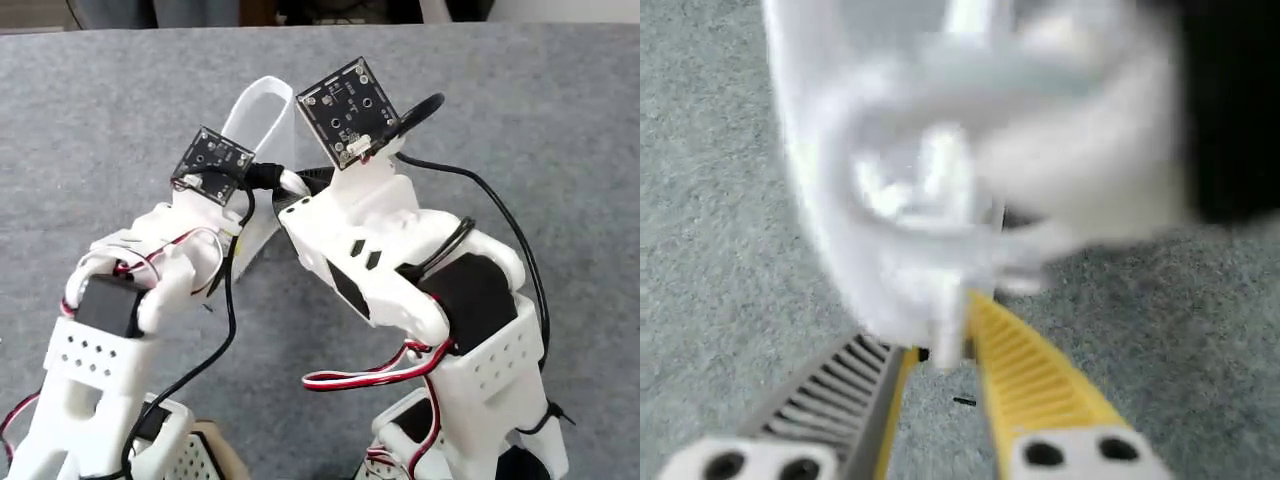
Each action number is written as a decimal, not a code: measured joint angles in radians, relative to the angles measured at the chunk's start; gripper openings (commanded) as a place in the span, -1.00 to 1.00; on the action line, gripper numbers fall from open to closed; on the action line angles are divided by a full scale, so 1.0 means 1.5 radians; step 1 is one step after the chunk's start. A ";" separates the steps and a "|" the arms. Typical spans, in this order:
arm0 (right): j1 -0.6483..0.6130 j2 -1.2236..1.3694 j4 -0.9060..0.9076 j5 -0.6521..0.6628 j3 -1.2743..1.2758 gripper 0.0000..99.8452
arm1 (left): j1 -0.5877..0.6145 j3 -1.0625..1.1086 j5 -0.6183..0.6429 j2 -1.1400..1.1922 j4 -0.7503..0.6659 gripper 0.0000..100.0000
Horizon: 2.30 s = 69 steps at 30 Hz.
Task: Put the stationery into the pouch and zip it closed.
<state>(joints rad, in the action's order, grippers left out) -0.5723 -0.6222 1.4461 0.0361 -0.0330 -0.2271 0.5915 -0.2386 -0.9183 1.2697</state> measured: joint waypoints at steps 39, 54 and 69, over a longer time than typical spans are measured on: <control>0.000 0.000 0.021 0.000 -0.057 -0.98 | 0.001 -0.084 0.080 -0.001 -0.003 -0.33; 0.002 0.000 0.021 0.000 -0.057 -0.98 | 0.001 -0.034 0.080 -0.001 -0.075 -0.82; 0.002 0.001 0.021 0.000 -0.057 -0.98 | -0.001 -0.034 0.080 -0.001 -0.075 -0.94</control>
<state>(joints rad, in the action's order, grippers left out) -0.5692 -0.6206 1.4784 0.0361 -0.1189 -0.2286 0.5409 -0.1189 -0.9198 1.1577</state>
